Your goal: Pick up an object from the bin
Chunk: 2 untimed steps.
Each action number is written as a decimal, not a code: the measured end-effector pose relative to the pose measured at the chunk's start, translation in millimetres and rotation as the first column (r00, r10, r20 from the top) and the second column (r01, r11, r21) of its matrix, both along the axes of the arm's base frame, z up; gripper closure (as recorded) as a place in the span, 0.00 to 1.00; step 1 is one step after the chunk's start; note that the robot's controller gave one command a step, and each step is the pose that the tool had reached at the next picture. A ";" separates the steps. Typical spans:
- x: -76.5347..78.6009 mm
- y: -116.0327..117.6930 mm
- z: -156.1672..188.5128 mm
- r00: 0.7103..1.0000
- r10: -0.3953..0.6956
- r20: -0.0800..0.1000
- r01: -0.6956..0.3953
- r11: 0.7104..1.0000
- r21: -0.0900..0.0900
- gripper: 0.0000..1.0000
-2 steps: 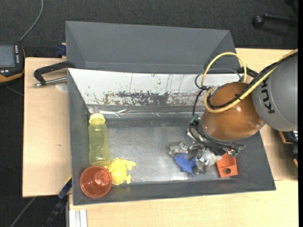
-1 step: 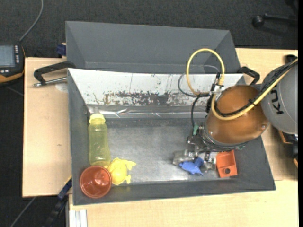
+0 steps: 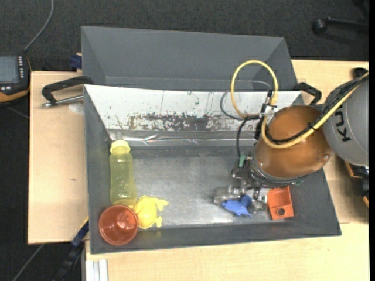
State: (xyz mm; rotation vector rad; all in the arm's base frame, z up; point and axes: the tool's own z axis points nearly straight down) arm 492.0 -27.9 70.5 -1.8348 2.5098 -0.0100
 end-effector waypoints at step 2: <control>2.8 -9.4 -0.1 0.978 0.208 0.007 -0.208 0.978 -0.004 1.00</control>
Offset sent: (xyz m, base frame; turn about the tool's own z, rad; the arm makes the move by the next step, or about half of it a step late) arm 0.0020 -0.0109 -0.0005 -0.2133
